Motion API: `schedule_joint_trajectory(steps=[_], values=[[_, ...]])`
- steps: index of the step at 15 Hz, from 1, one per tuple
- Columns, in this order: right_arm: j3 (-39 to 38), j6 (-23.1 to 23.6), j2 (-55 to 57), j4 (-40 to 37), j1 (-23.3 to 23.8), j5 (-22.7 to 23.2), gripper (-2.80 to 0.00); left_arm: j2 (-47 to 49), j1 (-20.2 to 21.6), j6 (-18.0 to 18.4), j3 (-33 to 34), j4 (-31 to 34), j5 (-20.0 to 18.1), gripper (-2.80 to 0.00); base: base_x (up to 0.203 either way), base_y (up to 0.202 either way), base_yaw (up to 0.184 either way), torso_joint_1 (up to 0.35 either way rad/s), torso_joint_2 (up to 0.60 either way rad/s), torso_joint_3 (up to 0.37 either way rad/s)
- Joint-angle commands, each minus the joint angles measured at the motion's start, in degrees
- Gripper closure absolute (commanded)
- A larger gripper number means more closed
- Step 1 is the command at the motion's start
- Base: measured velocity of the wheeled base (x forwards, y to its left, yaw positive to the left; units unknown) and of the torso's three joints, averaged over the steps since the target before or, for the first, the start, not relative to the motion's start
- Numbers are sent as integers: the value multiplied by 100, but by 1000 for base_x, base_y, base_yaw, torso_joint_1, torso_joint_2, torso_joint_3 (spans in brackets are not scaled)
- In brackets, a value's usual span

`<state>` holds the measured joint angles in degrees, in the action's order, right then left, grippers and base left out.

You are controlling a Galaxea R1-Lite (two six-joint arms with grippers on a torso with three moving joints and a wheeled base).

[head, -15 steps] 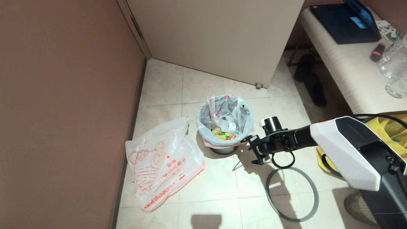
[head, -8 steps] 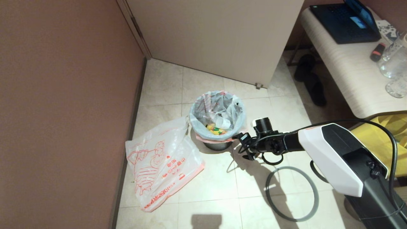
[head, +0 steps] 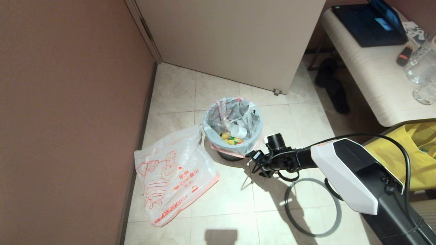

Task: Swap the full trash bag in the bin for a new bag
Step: Place the trash bag on the floor

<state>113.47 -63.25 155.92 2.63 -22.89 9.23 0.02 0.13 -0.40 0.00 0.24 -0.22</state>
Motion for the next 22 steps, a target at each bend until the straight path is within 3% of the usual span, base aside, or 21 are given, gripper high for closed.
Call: schedule_joint_trajectory(steps=[1,7,9,12,17,22], values=[[0,44,84,-73,-40,-14,-280,-2,-3,-4,0,2,-3,0,0,0,0,0,0,0],[0,199,143,-115,-73,-170,-280,6,4,-4,0,2,-4,0,0,0,0,0,0,0],[0,446,158,-245,-90,-316,-280,6,4,-4,0,2,3,0,0,0,0,0,0,0],[0,1098,254,-567,-145,-1026,-280,6,4,-4,0,2,-3,0,0,0,0,0,0,0],[-16,1585,347,-1201,-103,-2181,-280,6,4,-4,0,2,-3,0,0,0,0,0,0,0],[-44,2133,-262,-1699,324,-3548,-280,6,4,-4,0,2,4,0,0,0,0,0,0,0]])
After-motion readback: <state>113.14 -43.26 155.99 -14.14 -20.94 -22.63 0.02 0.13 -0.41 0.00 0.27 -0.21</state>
